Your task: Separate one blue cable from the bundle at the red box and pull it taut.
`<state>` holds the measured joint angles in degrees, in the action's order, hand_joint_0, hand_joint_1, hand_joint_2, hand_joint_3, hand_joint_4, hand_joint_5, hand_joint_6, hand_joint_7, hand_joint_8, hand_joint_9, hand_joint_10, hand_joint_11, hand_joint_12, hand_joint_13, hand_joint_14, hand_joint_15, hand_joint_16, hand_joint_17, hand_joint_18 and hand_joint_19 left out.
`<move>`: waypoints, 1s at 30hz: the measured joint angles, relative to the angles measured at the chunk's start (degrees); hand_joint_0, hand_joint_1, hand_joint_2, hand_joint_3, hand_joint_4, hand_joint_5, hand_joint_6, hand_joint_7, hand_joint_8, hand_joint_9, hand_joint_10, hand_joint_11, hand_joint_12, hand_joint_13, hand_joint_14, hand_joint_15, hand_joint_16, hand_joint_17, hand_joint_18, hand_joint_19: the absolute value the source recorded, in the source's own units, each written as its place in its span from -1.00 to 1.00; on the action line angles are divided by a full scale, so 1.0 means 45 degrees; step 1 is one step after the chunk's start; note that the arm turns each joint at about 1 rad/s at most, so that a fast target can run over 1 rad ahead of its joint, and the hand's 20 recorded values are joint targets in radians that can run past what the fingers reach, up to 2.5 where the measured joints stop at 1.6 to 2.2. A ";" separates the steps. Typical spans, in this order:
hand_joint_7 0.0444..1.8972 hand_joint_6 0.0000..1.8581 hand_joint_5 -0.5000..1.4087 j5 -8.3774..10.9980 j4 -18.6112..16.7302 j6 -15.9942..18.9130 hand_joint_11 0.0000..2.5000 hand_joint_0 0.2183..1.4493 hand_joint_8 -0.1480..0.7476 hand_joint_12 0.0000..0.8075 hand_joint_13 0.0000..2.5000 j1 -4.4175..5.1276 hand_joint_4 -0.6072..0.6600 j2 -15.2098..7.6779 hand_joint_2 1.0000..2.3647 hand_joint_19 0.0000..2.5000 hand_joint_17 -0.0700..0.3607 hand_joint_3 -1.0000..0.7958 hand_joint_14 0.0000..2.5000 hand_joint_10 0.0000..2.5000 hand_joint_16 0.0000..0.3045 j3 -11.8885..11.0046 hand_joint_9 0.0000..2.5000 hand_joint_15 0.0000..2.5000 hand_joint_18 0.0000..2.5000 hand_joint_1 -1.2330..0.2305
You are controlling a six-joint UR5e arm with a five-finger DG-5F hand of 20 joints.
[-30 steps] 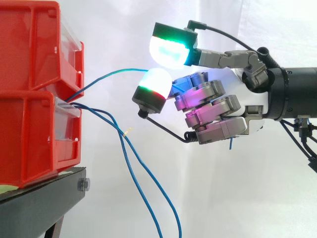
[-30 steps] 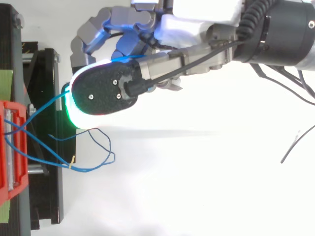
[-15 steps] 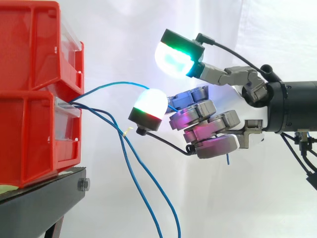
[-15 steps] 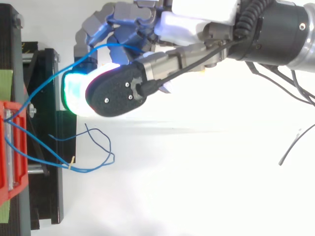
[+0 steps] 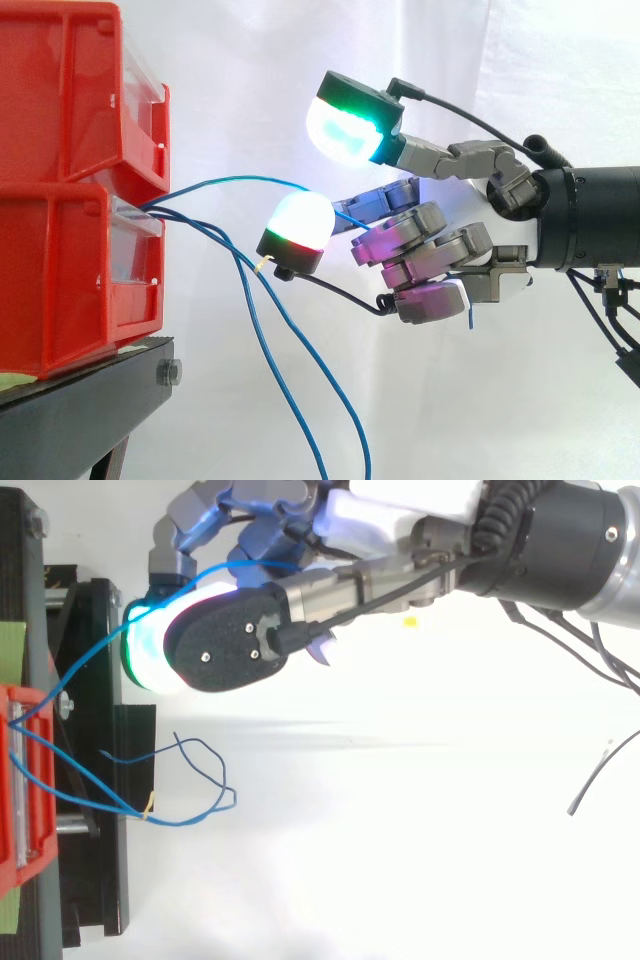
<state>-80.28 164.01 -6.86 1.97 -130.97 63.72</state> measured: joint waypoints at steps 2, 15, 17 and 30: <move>-0.16 -0.07 -0.70 0.0090 0.0011 -0.0049 1.00 -0.53 0.57 0.57 0.48 0.0053 0.46 0.0001 -1.00 -0.46 0.22 -0.44 1.00 1.00 0.68 0.0002 -0.12 -0.12 0.95 0.00; -0.11 -0.09 -0.69 0.0566 -0.0379 -0.0050 1.00 -0.49 0.64 0.62 0.56 0.0268 0.43 -0.0003 -1.00 -0.44 0.20 -0.43 1.00 1.00 0.65 0.0514 0.14 -0.04 1.00 0.03; -0.10 -0.09 -0.68 0.0618 -0.0510 -0.0041 1.00 -0.48 0.65 0.64 0.57 0.0276 0.43 -0.0006 -1.00 -0.43 0.20 -0.42 1.00 1.00 0.64 0.0584 0.16 -0.01 1.00 0.03; -0.12 -0.04 -0.67 0.0173 -0.0884 0.0233 1.00 -0.38 0.51 0.54 0.64 -0.0145 0.48 -0.0001 -0.98 -0.34 0.26 -0.05 1.00 1.00 0.77 0.0660 0.24 0.07 1.00 -0.13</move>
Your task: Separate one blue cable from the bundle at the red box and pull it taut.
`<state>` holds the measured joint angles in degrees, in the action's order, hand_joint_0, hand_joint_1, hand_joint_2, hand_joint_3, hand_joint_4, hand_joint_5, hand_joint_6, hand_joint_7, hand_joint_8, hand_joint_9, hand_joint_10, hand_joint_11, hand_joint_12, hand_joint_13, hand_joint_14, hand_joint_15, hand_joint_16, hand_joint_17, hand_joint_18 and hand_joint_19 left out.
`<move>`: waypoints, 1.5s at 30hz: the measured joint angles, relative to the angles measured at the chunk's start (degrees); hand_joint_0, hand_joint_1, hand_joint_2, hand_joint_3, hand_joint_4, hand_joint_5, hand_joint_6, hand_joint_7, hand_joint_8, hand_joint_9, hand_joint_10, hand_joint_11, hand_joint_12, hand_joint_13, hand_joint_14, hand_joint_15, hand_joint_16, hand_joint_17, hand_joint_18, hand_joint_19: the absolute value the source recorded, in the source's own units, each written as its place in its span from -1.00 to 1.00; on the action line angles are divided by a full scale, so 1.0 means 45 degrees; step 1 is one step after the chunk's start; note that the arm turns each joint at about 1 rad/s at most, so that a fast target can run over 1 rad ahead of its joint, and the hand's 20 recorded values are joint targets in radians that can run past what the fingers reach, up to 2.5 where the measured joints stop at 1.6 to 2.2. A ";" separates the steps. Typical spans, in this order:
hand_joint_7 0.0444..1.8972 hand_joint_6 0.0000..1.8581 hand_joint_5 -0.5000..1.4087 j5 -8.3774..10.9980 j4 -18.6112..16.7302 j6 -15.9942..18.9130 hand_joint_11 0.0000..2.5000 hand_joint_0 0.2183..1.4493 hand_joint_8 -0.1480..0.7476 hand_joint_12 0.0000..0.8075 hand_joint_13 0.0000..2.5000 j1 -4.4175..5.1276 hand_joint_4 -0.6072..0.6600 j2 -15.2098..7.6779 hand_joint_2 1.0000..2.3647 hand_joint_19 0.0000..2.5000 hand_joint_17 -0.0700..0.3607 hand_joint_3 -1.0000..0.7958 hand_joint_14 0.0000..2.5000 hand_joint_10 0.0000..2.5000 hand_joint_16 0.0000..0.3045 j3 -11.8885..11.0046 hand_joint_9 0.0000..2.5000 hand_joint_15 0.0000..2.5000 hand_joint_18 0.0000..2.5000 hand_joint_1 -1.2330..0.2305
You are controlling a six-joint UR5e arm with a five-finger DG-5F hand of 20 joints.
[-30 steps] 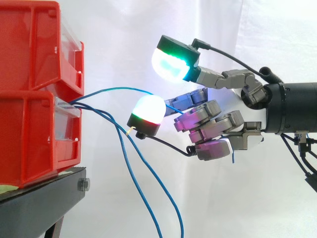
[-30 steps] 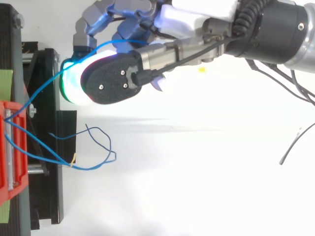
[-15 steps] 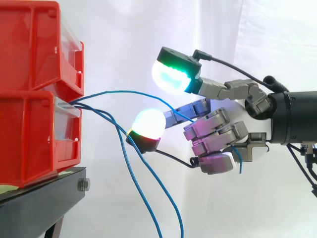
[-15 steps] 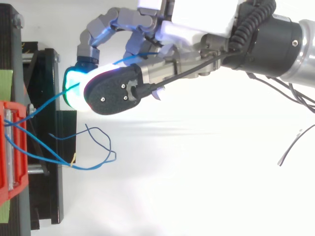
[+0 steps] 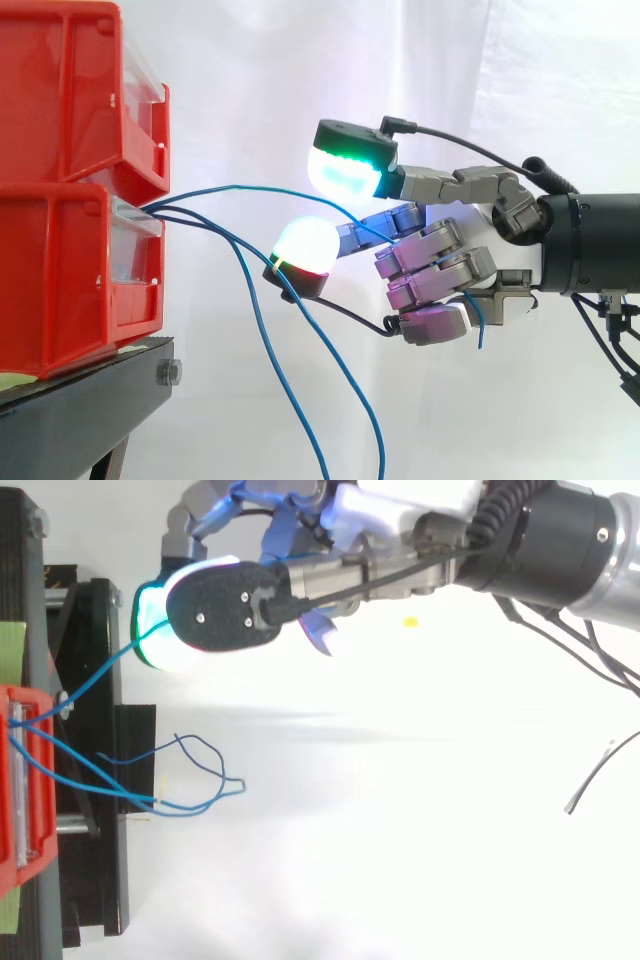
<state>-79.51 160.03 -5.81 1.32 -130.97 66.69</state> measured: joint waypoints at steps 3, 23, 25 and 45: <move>-0.15 -0.03 -0.67 -0.0182 0.0000 0.0063 1.00 -0.39 0.50 0.53 0.65 -0.0119 0.50 0.0001 -0.99 -0.33 0.29 0.00 1.00 1.00 0.81 0.0001 0.24 0.08 1.00 -0.16; -0.09 -0.01 -0.66 -0.1034 0.0373 0.0225 1.00 -0.38 0.48 0.54 0.57 -0.0456 0.33 0.0005 -0.97 -0.38 0.19 -0.09 1.00 1.00 0.63 -0.0590 0.20 0.05 1.00 -0.12; -0.08 -0.01 -0.66 -0.1039 0.0481 0.0142 1.00 -0.39 0.46 0.51 0.58 -0.0430 0.30 0.0004 -0.97 -0.36 0.20 -0.05 1.00 1.00 0.64 -0.0611 0.21 0.06 1.00 -0.13; -0.16 0.00 -0.67 -0.1070 0.0494 0.0045 1.00 -0.39 0.42 0.48 0.54 -0.0338 0.24 0.0004 -0.98 -0.29 0.24 0.00 1.00 1.00 0.72 -0.0622 0.15 0.05 1.00 -0.28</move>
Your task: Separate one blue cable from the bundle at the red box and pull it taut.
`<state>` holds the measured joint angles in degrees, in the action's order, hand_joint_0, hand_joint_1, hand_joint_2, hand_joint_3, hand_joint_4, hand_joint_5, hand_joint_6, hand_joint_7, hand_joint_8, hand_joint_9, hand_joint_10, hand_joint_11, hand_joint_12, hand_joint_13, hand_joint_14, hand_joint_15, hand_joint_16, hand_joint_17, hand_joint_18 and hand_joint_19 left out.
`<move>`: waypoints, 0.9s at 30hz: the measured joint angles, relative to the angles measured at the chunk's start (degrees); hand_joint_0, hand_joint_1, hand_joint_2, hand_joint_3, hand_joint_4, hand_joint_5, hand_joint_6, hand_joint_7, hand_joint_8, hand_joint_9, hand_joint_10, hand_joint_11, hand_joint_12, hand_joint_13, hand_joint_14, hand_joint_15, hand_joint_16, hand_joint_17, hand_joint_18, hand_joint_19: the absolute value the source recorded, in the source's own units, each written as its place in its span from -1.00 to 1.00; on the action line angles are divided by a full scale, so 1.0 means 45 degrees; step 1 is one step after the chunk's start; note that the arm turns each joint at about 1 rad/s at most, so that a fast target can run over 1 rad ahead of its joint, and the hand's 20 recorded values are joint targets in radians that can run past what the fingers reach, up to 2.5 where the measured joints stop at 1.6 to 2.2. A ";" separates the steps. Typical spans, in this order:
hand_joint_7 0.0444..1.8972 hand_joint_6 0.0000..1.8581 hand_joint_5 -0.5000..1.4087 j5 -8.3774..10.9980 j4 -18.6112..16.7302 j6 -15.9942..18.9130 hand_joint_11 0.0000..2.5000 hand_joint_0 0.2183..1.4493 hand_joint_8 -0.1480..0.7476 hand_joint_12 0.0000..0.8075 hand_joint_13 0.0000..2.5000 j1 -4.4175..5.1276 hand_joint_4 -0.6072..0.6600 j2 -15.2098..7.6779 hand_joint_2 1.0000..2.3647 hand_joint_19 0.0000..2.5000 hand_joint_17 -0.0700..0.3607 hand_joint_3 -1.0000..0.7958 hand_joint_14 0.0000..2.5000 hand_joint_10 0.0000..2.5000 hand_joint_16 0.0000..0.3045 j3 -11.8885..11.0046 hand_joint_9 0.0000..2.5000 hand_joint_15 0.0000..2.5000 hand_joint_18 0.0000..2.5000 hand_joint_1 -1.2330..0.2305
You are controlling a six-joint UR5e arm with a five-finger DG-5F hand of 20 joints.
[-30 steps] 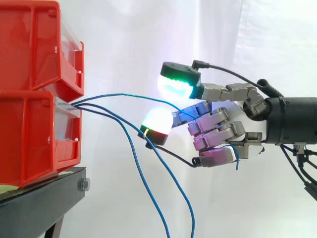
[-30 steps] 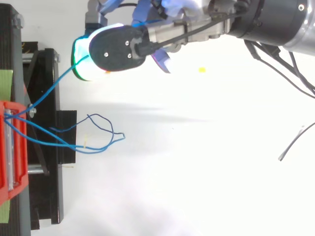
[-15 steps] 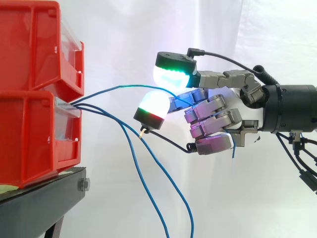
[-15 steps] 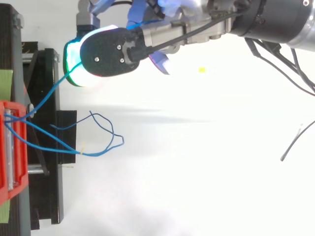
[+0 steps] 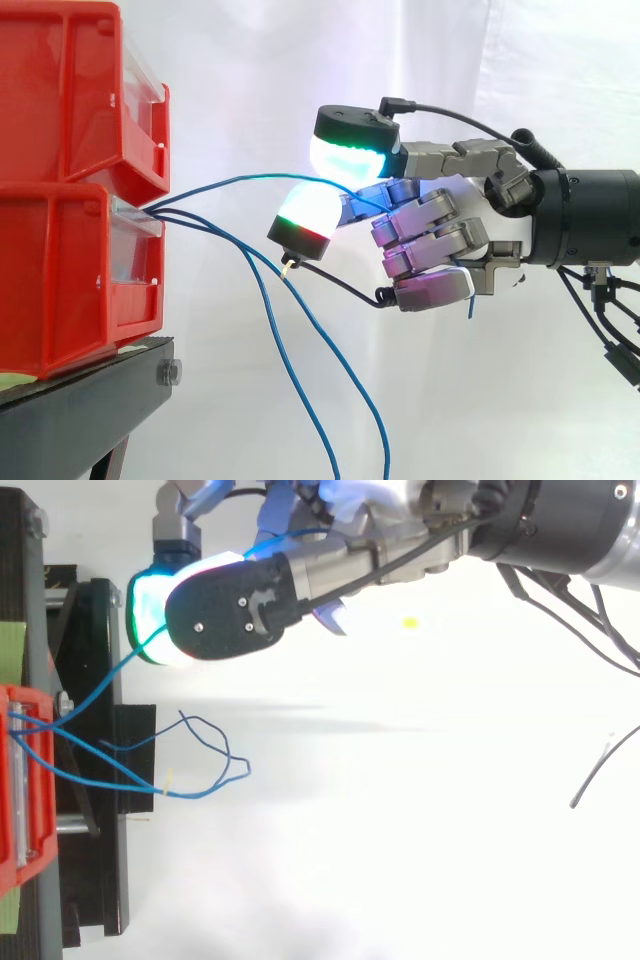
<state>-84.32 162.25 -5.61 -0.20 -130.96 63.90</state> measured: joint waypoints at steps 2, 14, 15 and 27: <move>-0.16 -0.01 -0.67 -0.0004 0.0007 0.0001 1.00 -0.39 0.42 0.48 0.53 0.0016 0.22 0.0000 -0.98 -0.30 0.23 0.00 1.00 1.00 0.71 0.0000 0.14 0.05 1.00 -0.28; -0.08 -0.03 -0.66 -0.0228 0.0620 0.0008 1.00 -0.38 0.28 0.38 0.45 0.0141 -0.03 0.0007 -0.97 -0.23 0.15 0.05 1.00 1.00 0.56 -0.0199 0.07 0.05 1.00 -0.30; -0.04 -0.04 -0.65 -0.0229 0.0627 0.0006 1.00 -0.37 0.24 0.35 0.44 0.0172 -0.07 0.0006 -0.97 -0.23 0.15 0.06 1.00 1.00 0.56 -0.0221 0.06 0.04 1.00 -0.31; 0.17 -0.08 -0.62 -0.0341 0.0678 0.0683 0.88 -0.36 -0.03 0.28 0.25 0.0473 -0.15 0.0013 -0.98 -0.29 0.10 0.13 1.00 1.00 0.46 -0.0253 -0.25 0.00 0.64 -0.33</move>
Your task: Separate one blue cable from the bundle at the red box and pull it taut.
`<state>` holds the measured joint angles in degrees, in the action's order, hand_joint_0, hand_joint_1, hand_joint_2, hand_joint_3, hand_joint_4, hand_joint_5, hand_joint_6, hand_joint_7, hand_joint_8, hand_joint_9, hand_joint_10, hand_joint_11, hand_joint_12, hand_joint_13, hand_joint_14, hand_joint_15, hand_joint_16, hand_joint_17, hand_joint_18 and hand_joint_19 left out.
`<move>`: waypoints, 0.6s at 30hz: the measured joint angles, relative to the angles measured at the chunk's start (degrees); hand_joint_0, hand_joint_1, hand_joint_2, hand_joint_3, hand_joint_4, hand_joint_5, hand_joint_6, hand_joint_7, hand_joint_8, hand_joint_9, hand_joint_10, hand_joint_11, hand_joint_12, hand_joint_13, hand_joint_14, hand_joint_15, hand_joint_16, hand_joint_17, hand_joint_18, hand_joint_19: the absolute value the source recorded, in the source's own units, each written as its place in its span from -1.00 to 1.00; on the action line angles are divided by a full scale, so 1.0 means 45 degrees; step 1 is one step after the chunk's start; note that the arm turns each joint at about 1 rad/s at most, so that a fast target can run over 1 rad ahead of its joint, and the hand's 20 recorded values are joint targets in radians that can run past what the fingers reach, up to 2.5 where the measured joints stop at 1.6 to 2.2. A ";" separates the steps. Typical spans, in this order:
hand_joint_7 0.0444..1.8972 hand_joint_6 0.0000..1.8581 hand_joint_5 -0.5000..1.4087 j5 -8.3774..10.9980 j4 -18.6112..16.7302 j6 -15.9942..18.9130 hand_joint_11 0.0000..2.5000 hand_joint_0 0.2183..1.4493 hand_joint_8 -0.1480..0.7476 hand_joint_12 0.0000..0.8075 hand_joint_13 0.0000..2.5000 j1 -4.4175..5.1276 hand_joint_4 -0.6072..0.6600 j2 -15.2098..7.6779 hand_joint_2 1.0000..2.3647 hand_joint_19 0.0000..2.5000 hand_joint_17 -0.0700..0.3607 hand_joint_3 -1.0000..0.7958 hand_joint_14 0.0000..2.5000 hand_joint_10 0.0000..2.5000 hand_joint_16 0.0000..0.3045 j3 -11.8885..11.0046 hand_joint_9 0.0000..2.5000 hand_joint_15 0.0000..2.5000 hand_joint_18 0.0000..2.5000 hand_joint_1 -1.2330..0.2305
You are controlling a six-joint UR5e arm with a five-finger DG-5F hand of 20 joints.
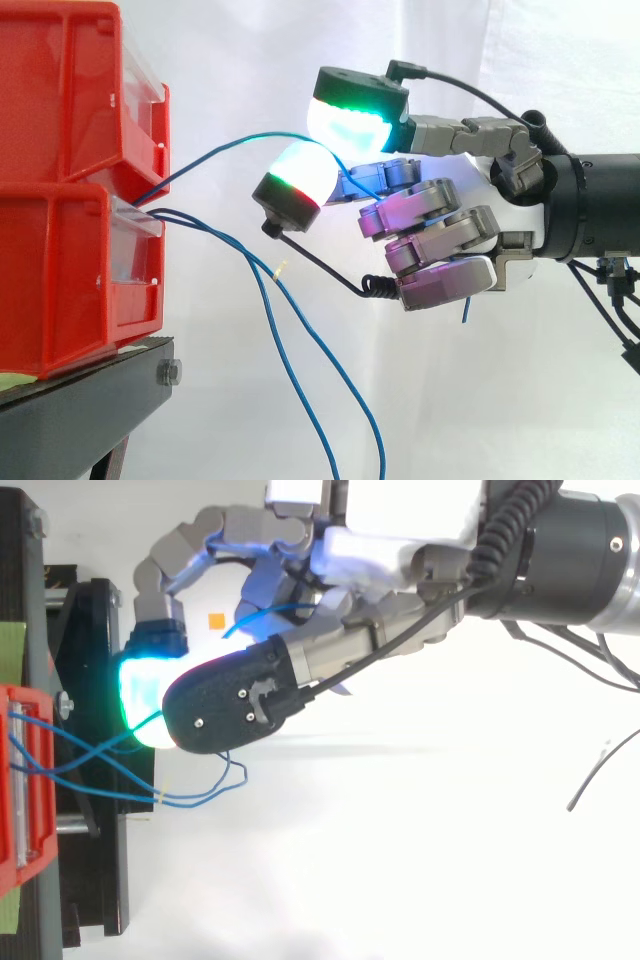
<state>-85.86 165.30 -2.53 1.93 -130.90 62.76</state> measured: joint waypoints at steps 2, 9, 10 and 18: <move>0.17 -0.08 -0.62 -0.0073 0.0050 0.0216 0.85 -0.35 -0.04 0.29 0.20 0.0041 -0.14 -0.0001 -0.98 -0.31 0.09 0.14 1.00 1.00 0.45 -0.0001 -0.32 -0.02 0.58 -0.33; 0.12 -0.07 -0.61 -0.0324 0.0111 0.0381 0.82 -0.34 -0.05 0.29 0.09 0.0130 -0.21 -0.0002 -1.00 -0.40 0.08 0.19 1.00 1.00 -0.53 -0.0001 -0.48 -0.05 0.40 -0.33; 0.11 -0.07 -0.61 -0.0334 0.0114 0.0385 0.82 -0.34 -0.03 0.27 0.07 0.0138 -0.21 -0.0005 -1.00 -0.42 0.07 0.19 1.00 1.00 -0.53 0.0001 -0.50 -0.04 0.40 -0.33; 0.09 -0.07 -0.61 -0.0370 0.0139 0.0405 0.81 -0.34 -0.01 0.28 -0.02 0.0227 -0.22 -0.0011 -0.98 -0.46 0.07 0.19 1.00 1.00 -0.53 0.0088 -0.59 -0.06 0.27 -0.33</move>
<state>-87.52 165.93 -0.71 2.95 -130.94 63.15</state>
